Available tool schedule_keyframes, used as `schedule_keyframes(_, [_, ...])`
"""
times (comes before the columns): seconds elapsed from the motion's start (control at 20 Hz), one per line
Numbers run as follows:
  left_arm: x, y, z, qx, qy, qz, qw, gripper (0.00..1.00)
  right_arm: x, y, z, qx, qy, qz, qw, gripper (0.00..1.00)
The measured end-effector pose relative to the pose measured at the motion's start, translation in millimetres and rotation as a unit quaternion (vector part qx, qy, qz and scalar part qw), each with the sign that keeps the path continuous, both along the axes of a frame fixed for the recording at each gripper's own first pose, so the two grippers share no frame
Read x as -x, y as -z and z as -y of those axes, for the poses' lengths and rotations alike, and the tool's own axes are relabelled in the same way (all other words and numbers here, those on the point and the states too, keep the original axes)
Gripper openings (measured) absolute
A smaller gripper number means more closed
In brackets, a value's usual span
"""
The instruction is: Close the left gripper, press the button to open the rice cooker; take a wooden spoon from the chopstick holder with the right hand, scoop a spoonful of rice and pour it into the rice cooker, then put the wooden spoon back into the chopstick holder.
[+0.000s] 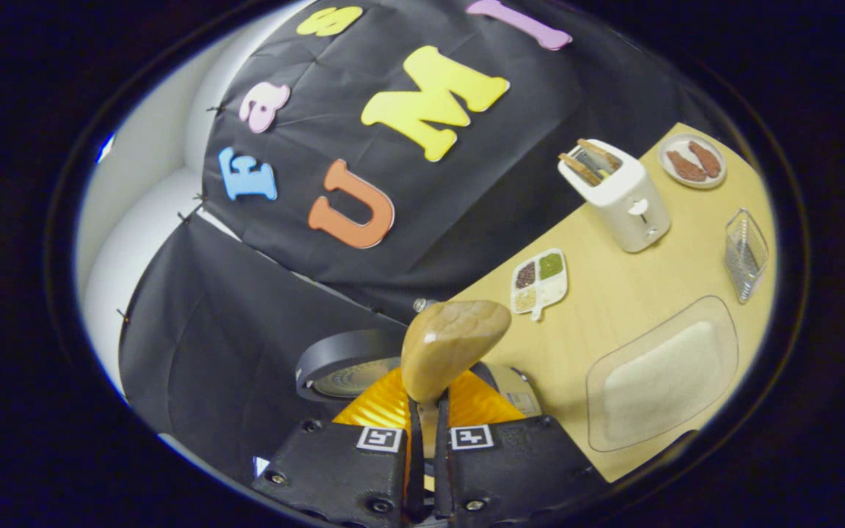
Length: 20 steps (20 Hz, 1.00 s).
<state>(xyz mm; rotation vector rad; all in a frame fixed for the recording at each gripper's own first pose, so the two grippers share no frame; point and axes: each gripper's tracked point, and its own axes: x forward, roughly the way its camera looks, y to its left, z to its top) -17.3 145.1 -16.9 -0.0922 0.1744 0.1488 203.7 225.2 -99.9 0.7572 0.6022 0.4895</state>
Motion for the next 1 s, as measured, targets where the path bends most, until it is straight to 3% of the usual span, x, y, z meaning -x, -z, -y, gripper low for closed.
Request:
schedule_keyframes(0.2, [14, 4, -20, 0.01, -0.019, 0.002, 1.0, 0.95, -10, 14, -38, 0.062, -0.014, 0.016, 0.998, 0.11])
schedule_keyframes(0.5, [25, 8, -43, 0.025, -0.042, 0.007, 0.999, 0.95, -12, 30, -65, 0.162, -0.029, 0.058, 0.985, 0.11])
schedule_keyframes(0.75, [32, 17, -49, 0.032, -0.046, 0.004, 0.998, 0.95, -7, 33, -82, 0.244, -0.051, 0.118, 0.961, 0.11])
schedule_keyframes(1.0, [37, 18, -50, 0.032, -0.046, 0.005, 0.998, 0.95, -6, 30, -90, 0.293, -0.059, 0.161, 0.941, 0.11])
